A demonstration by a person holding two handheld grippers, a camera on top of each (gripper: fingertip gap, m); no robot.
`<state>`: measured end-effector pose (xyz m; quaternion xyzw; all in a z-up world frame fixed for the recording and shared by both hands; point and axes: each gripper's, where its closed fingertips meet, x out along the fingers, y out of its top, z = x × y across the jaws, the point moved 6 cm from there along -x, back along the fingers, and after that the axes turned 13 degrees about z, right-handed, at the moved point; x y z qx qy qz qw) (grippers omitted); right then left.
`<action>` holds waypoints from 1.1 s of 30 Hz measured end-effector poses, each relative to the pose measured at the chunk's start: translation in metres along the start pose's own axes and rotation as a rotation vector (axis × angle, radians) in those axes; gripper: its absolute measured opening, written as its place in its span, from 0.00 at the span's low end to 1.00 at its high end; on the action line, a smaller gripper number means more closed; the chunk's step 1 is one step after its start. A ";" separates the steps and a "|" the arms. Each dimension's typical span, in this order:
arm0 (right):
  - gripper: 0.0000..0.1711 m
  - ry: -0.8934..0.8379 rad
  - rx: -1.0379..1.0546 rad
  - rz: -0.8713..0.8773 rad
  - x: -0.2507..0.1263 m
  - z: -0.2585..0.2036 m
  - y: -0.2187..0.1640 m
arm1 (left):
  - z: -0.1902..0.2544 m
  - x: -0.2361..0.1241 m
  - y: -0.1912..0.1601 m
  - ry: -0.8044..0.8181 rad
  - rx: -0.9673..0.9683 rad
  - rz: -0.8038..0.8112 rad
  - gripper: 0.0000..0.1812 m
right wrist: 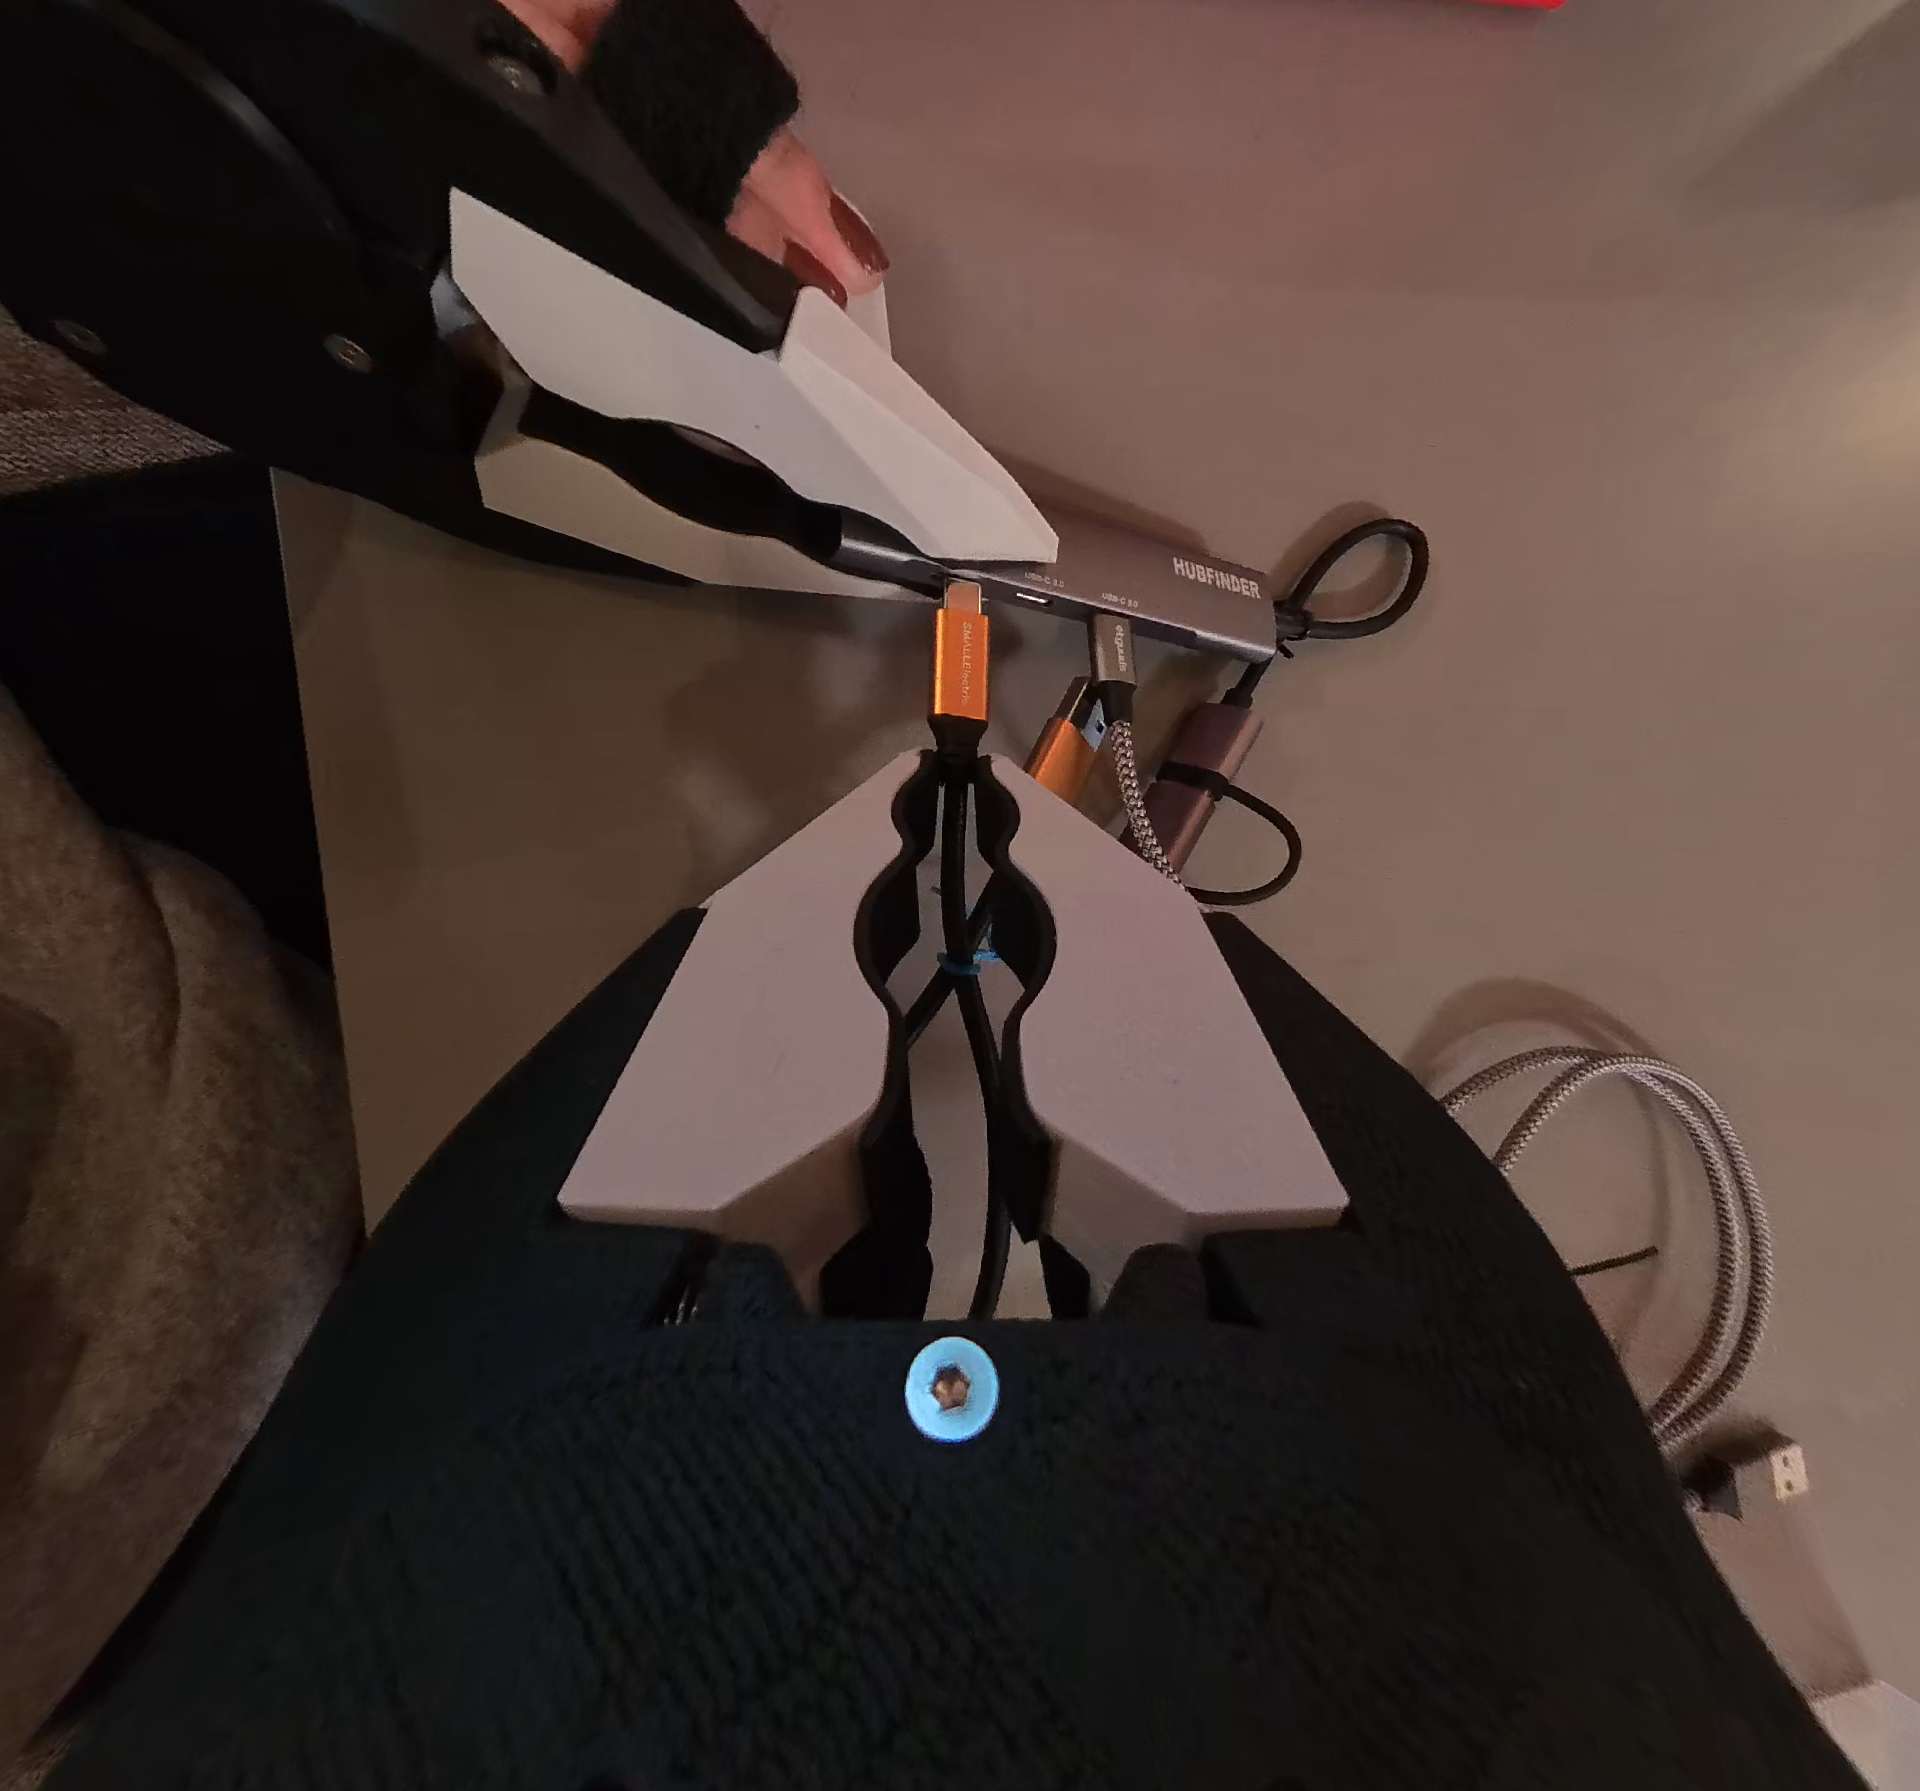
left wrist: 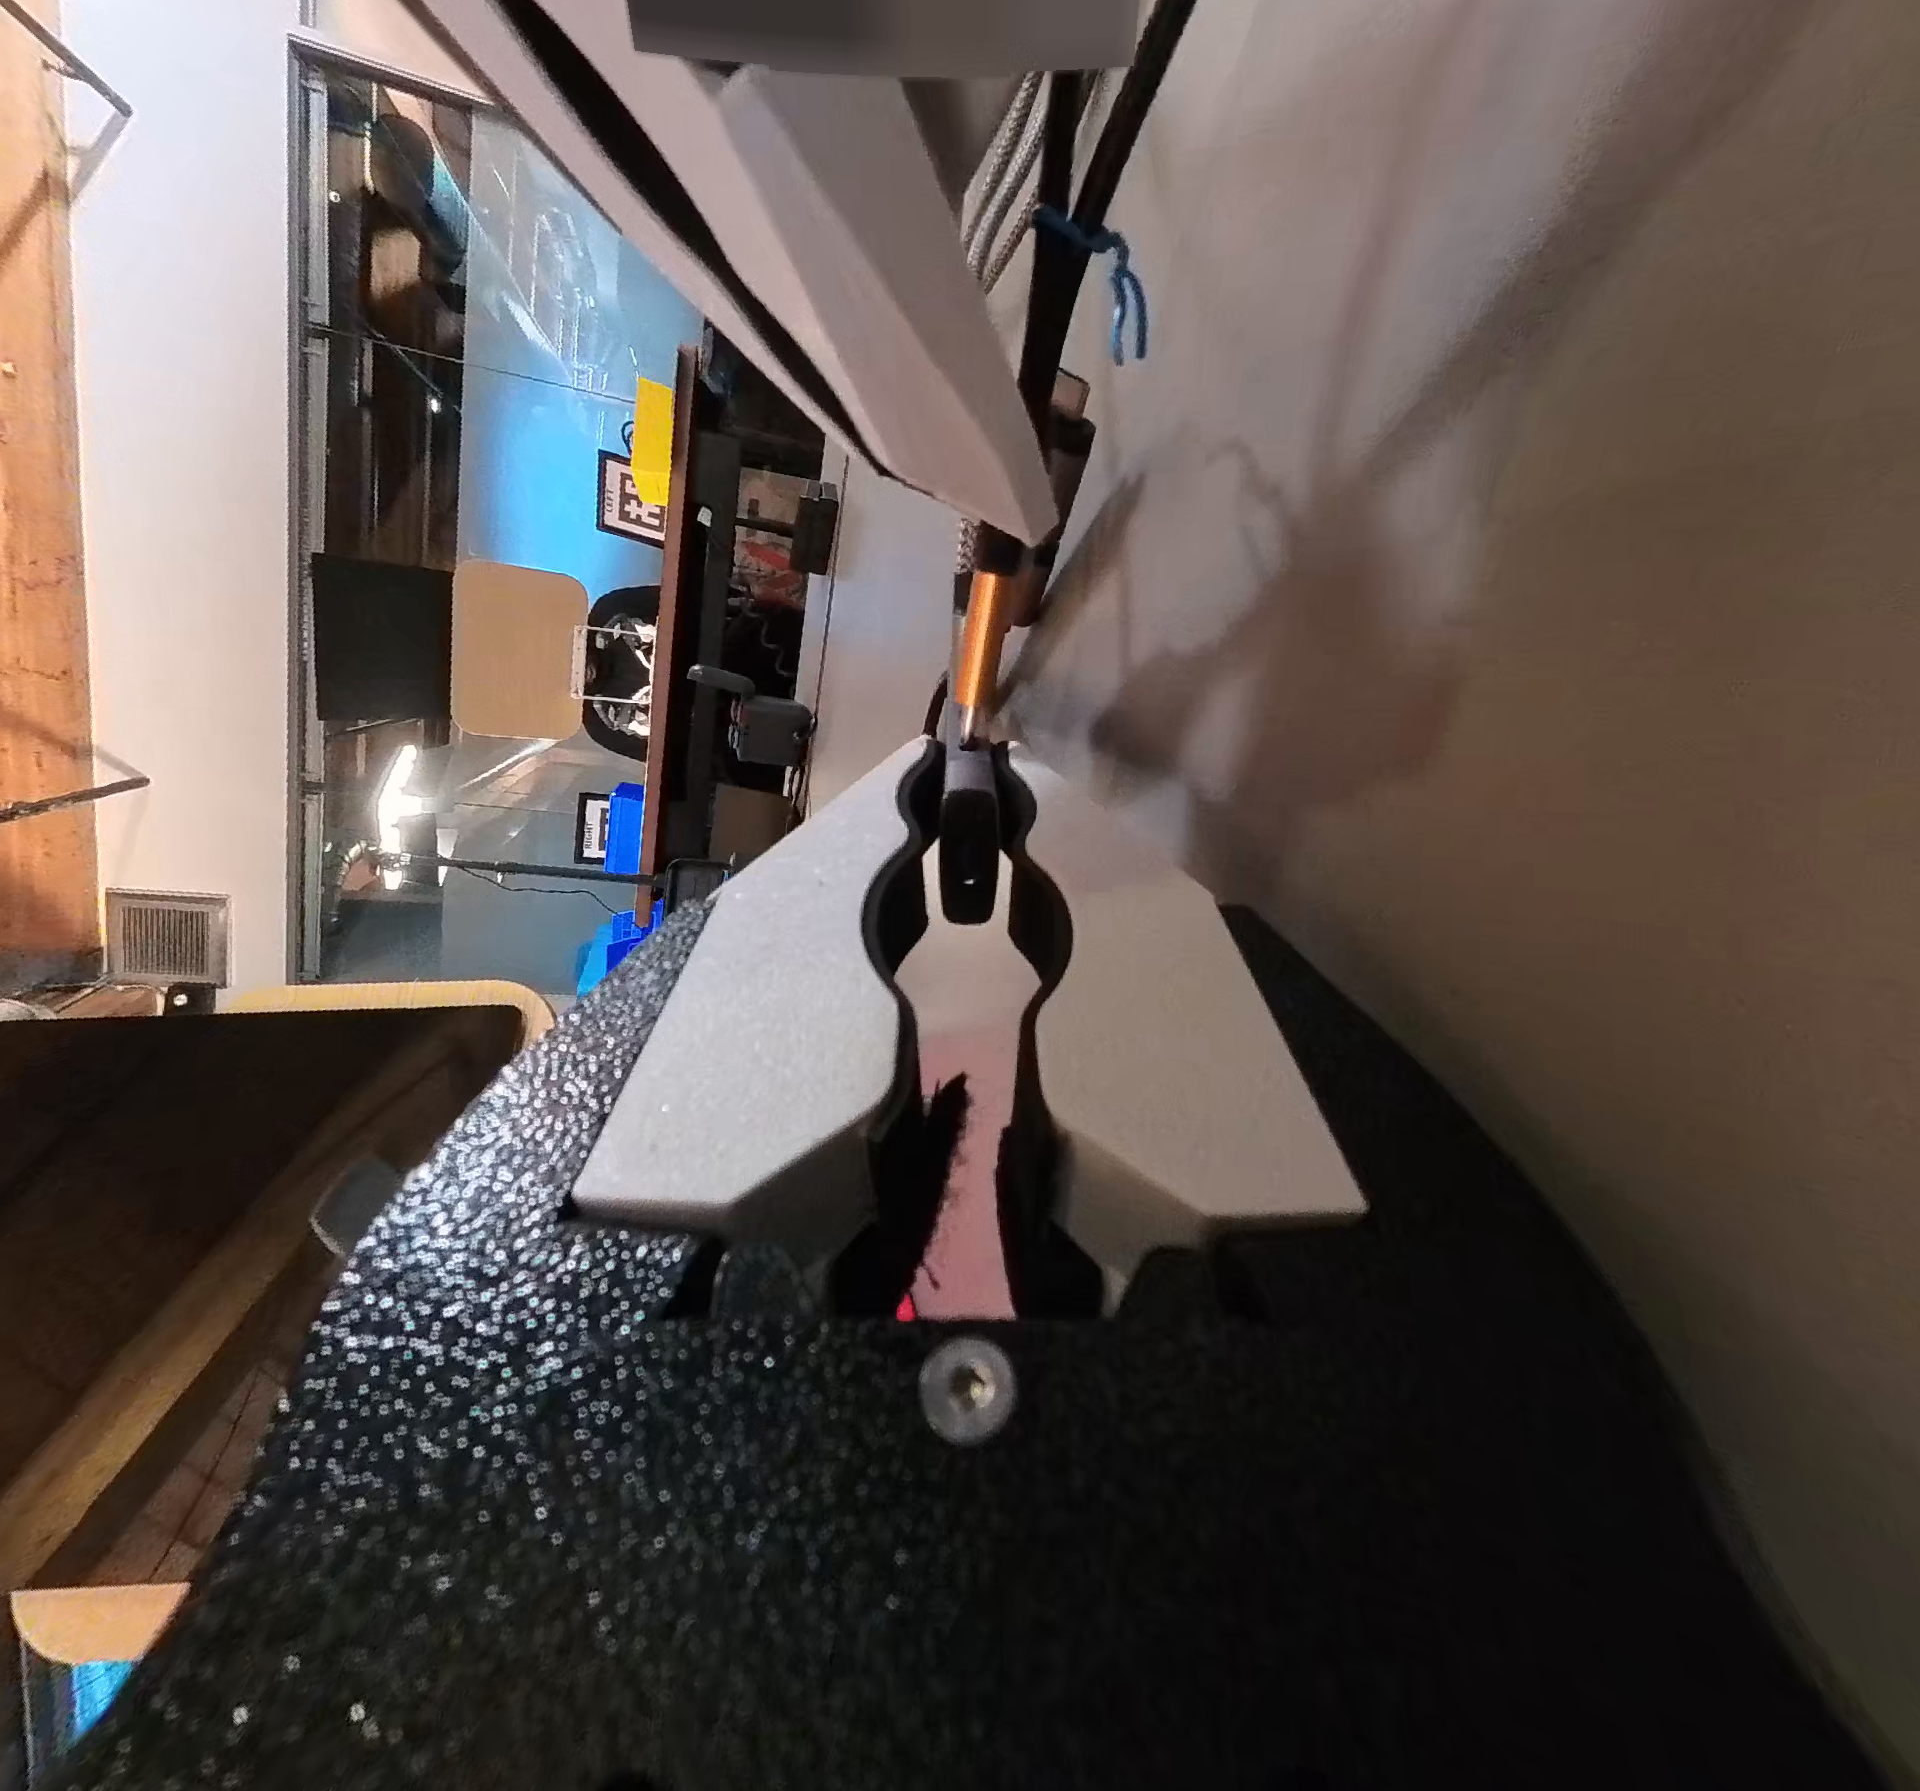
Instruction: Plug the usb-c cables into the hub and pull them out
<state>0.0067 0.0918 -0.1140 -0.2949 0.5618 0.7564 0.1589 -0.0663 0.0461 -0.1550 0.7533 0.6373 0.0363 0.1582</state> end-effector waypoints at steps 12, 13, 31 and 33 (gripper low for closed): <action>0.03 0.007 0.027 0.023 0.002 0.001 0.004 | -0.001 0.001 0.002 -0.008 -0.044 0.001 0.04; 0.02 0.012 0.034 0.030 0.002 0.000 0.004 | -0.001 0.001 0.002 -0.009 -0.053 0.002 0.04; 0.03 -0.036 0.049 0.137 0.010 -0.005 0.016 | -0.001 0.004 -0.003 -0.016 -0.094 -0.074 0.04; 0.06 -0.052 -0.005 0.130 0.010 -0.010 0.017 | -0.003 0.005 -0.004 -0.022 -0.145 -0.054 0.04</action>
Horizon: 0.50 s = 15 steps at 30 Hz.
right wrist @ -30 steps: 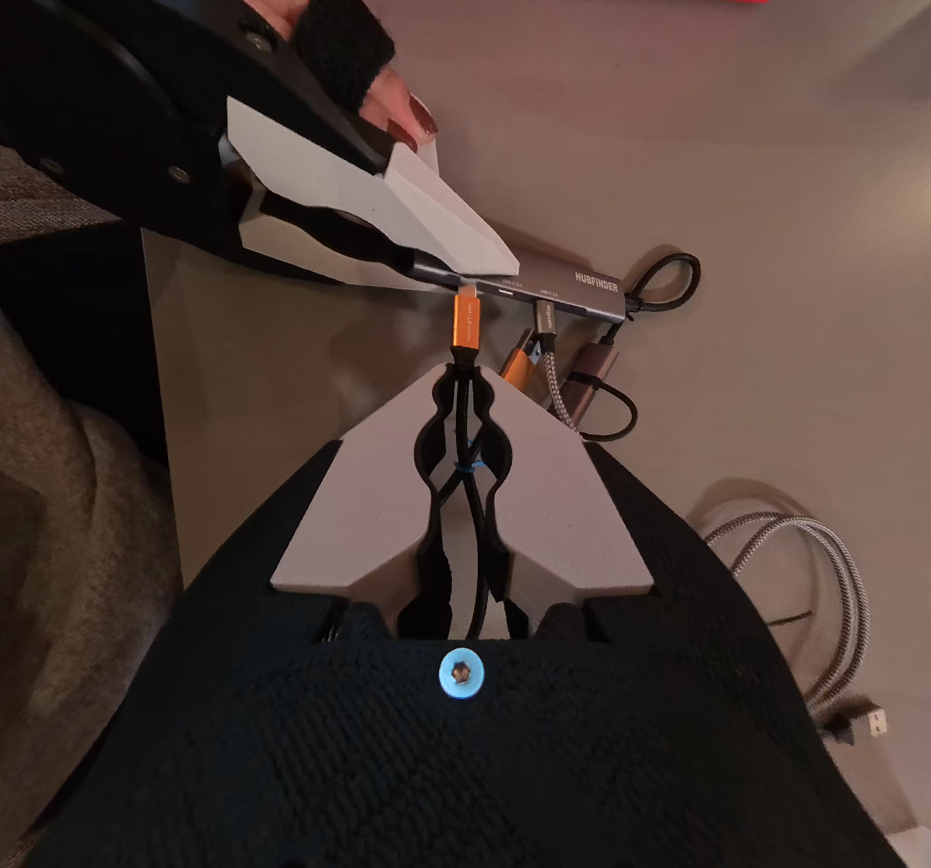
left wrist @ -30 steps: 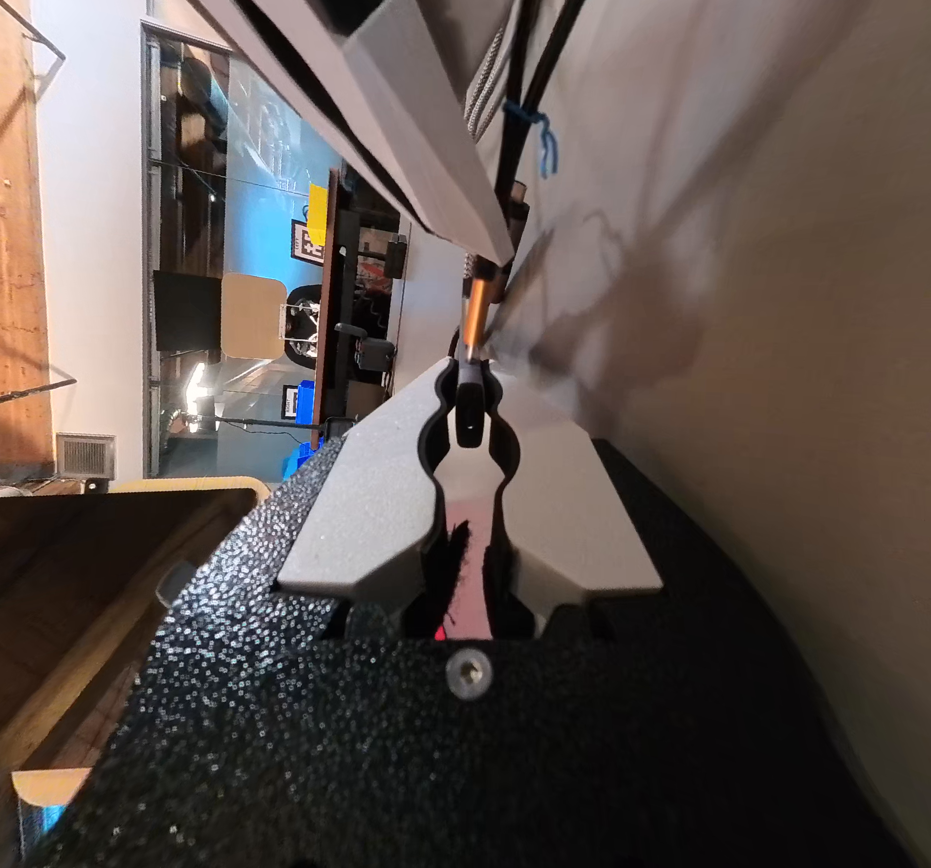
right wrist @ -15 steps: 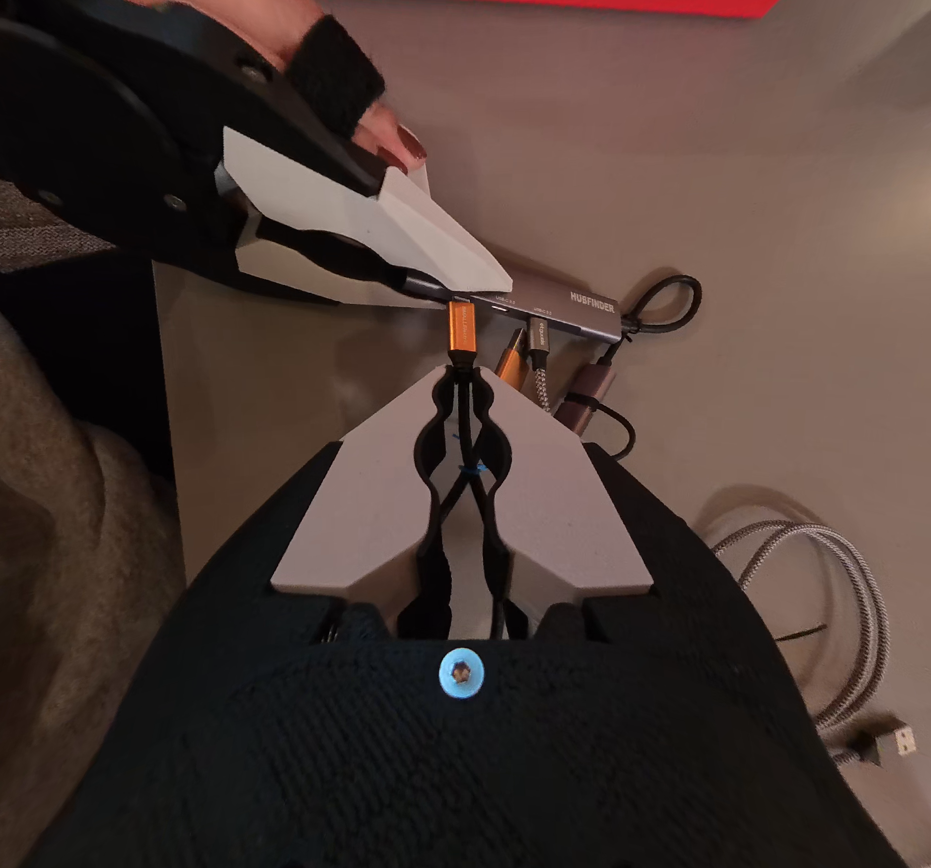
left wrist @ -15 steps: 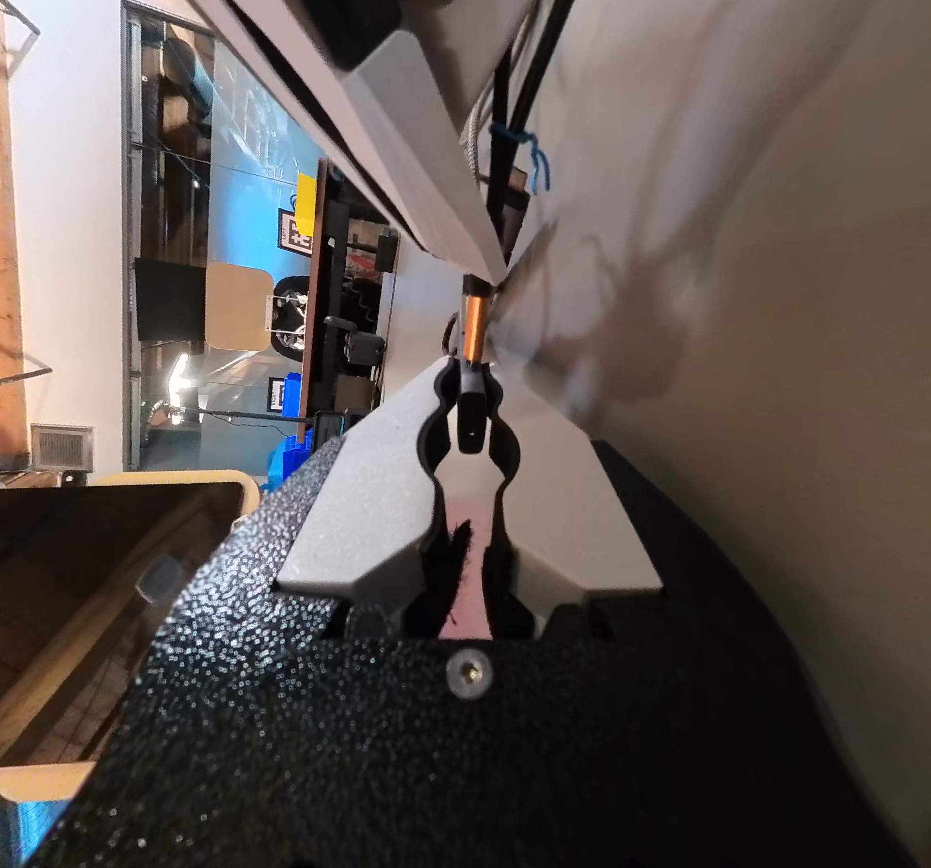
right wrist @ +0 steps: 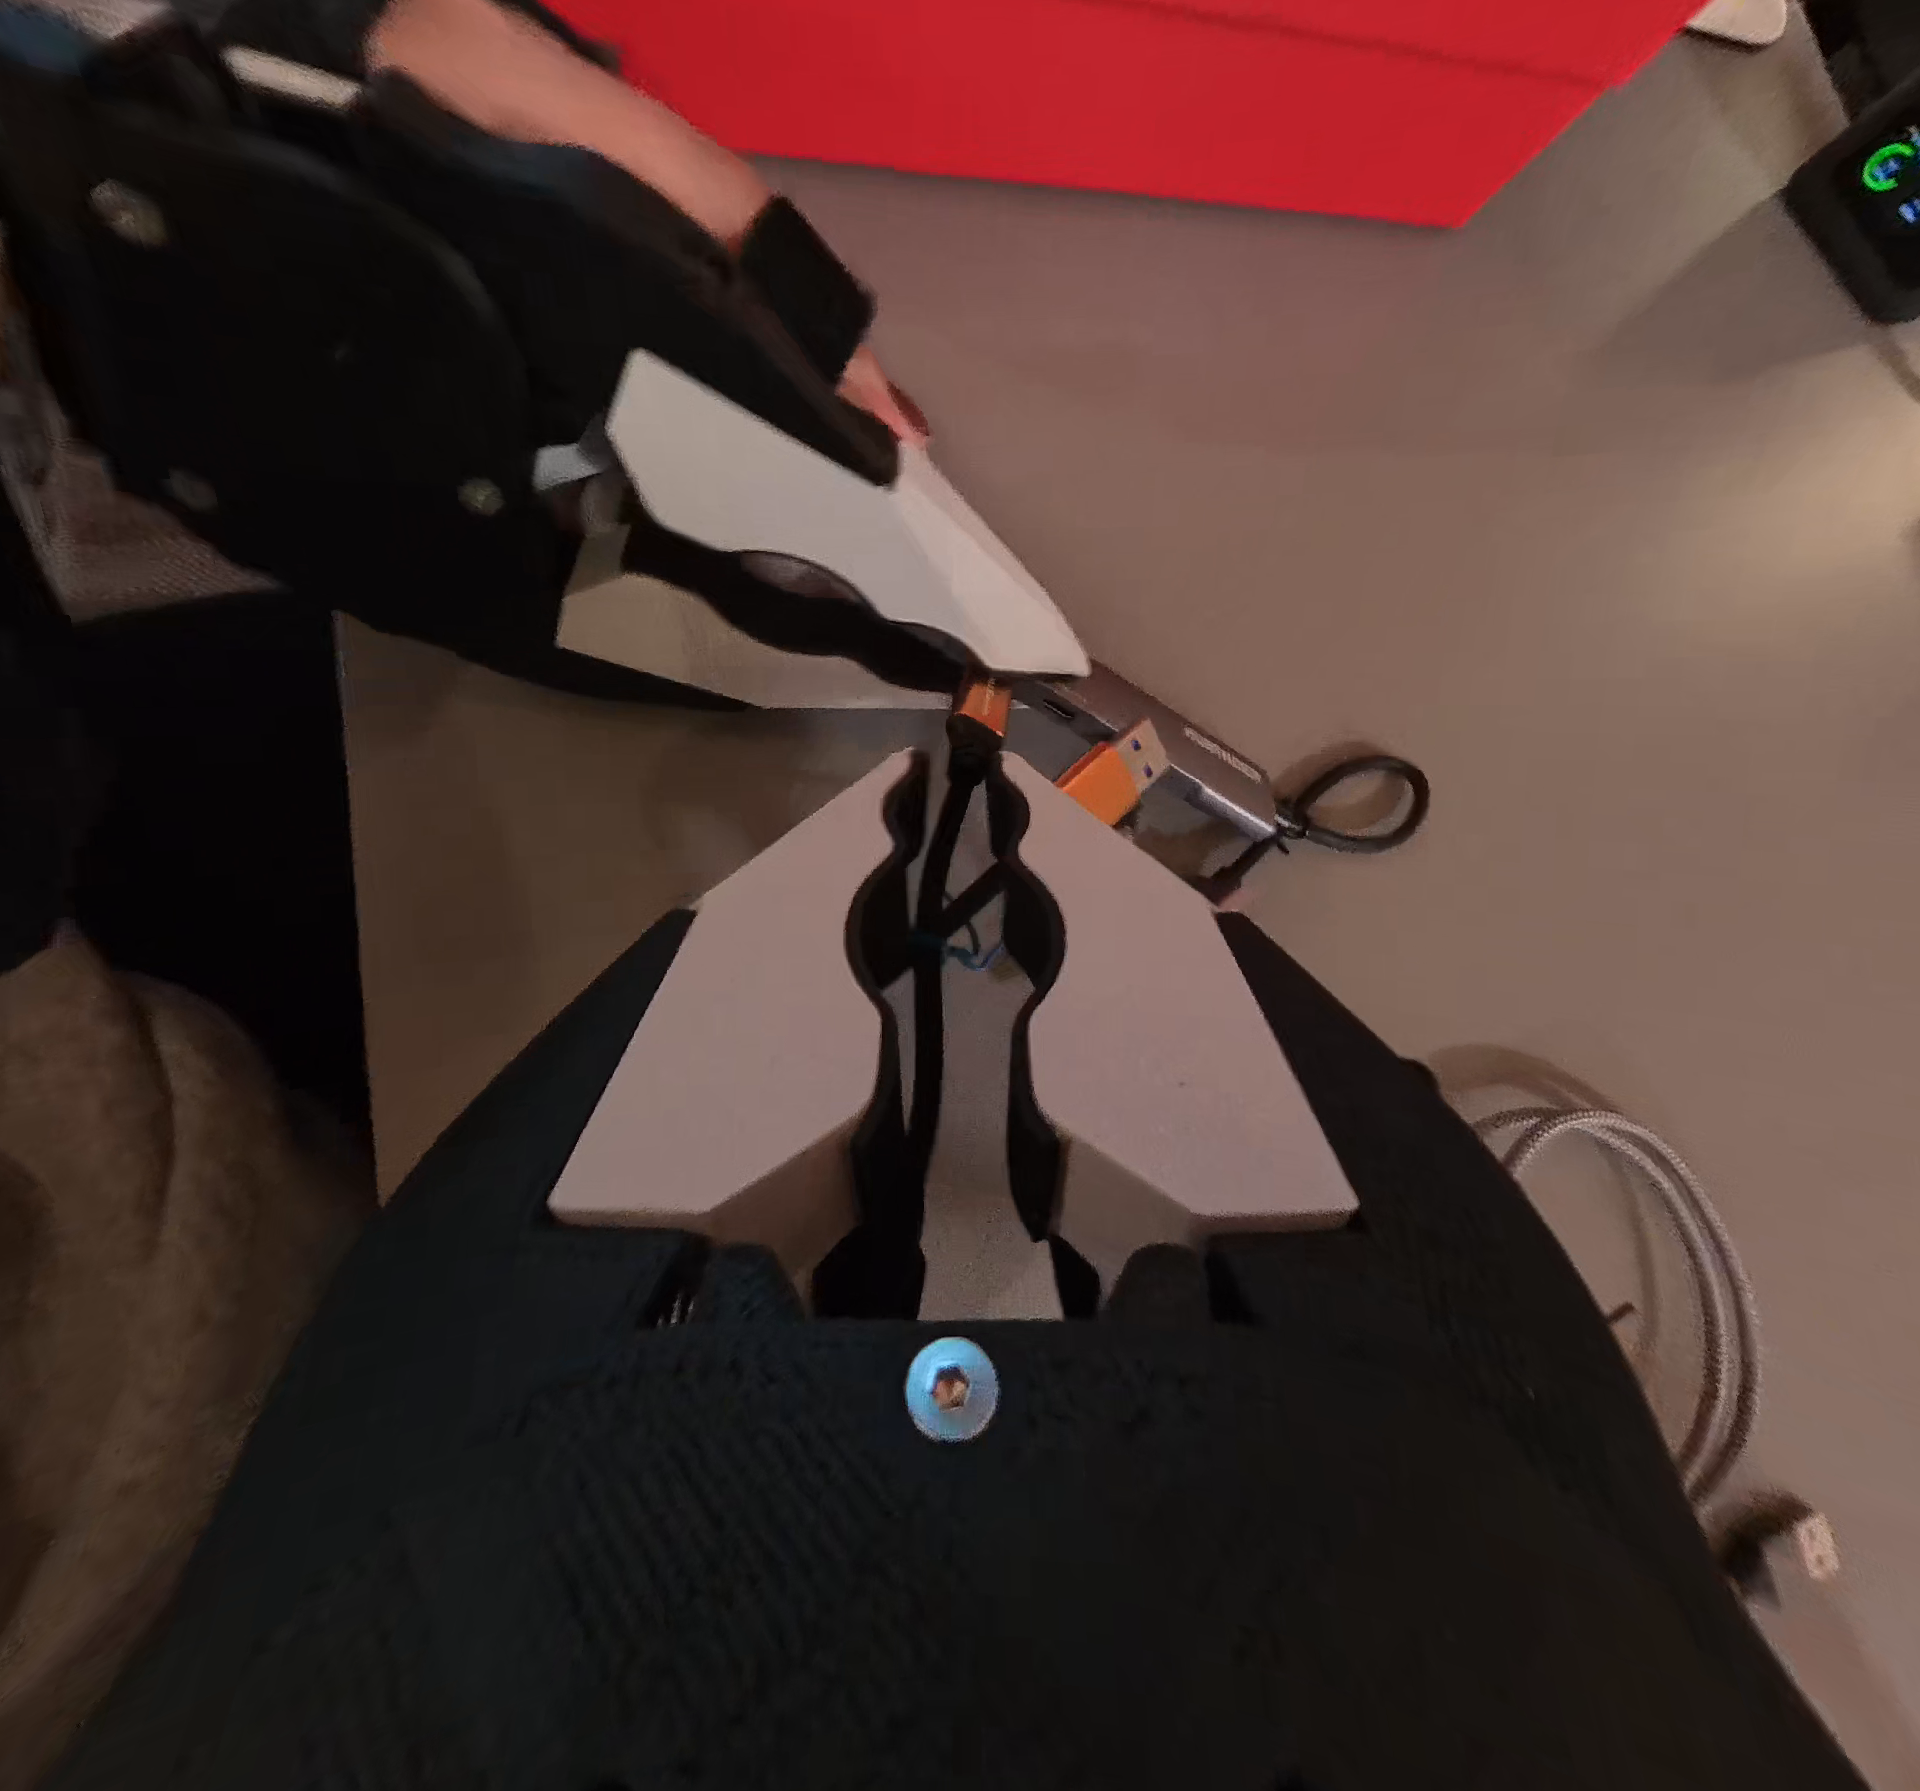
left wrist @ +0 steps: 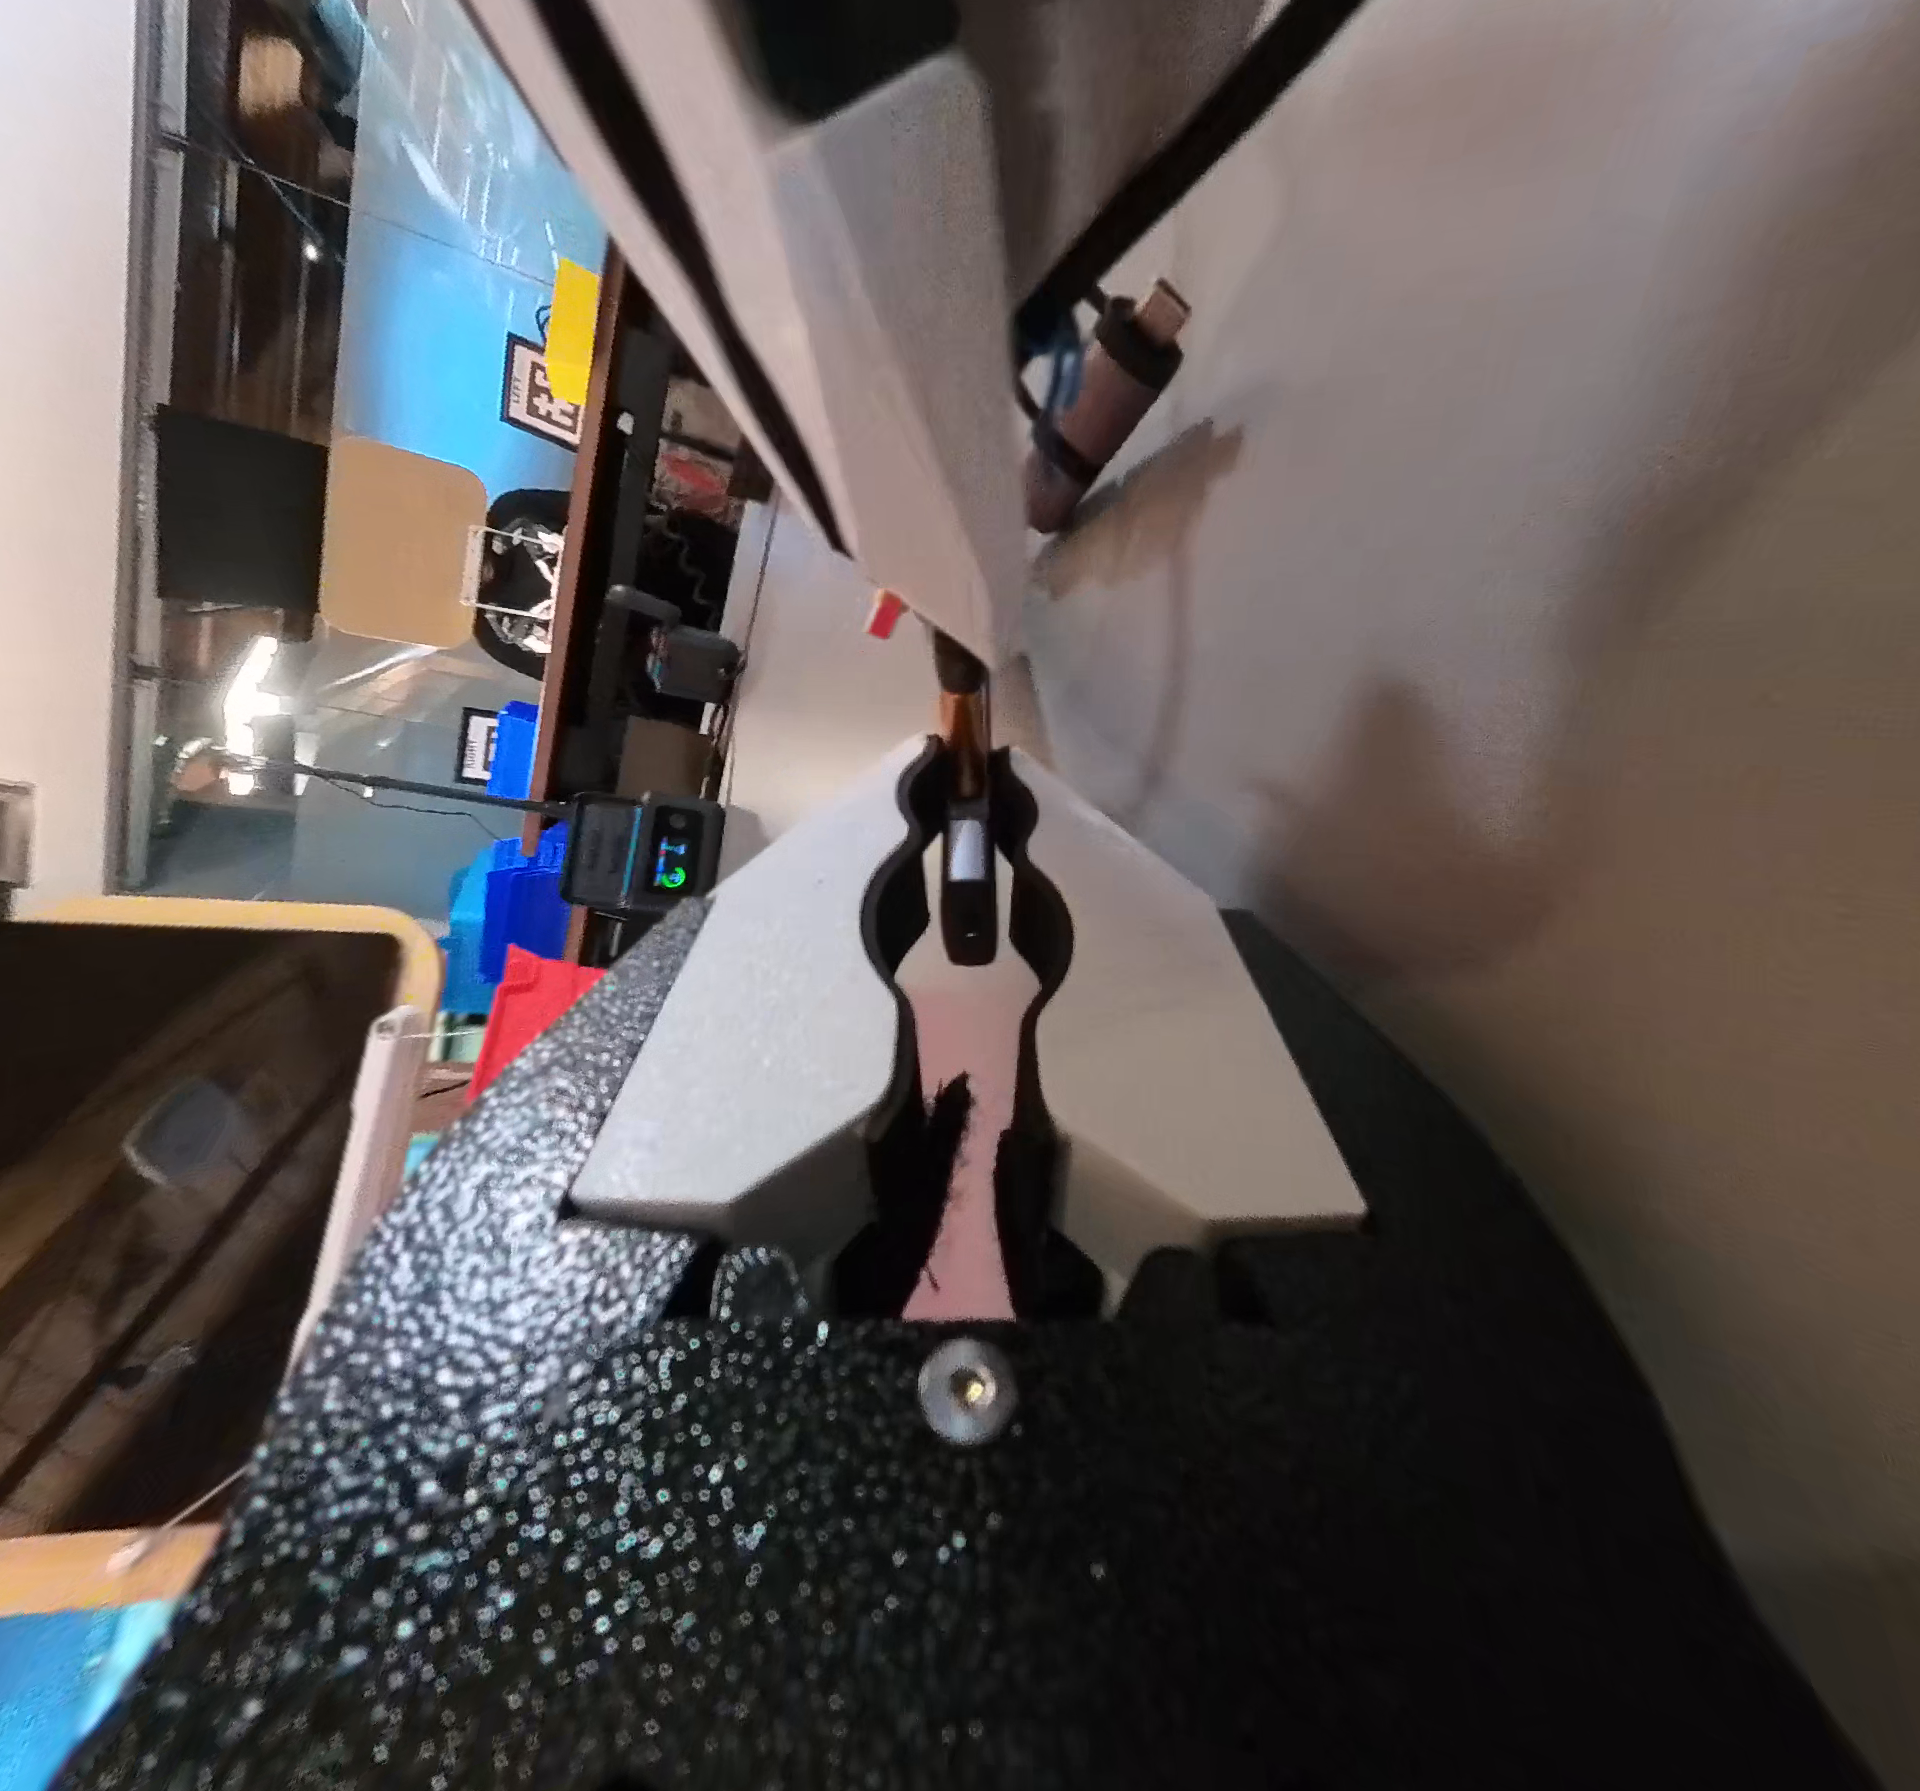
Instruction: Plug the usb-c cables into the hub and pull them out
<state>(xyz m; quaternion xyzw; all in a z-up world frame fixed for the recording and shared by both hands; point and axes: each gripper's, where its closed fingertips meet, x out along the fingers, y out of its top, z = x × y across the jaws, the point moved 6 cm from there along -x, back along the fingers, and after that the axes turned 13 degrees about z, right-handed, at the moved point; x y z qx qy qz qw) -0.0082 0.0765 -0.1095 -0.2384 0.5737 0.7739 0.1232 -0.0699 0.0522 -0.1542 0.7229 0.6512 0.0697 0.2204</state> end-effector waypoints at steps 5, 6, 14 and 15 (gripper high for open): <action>0.18 -0.023 -0.130 0.146 -0.030 0.000 0.021 | -0.003 -0.002 0.005 0.061 0.162 0.030 0.04; 0.19 -0.055 -0.171 0.183 -0.040 0.004 0.025 | -0.002 -0.003 0.008 0.071 0.235 0.047 0.04; 0.30 -0.146 -0.544 -0.050 -0.060 0.013 0.000 | -0.019 -0.014 0.032 0.127 0.463 0.180 0.04; 0.30 -0.172 -0.608 -0.061 -0.060 0.015 -0.001 | -0.022 -0.017 0.034 0.127 0.389 0.208 0.04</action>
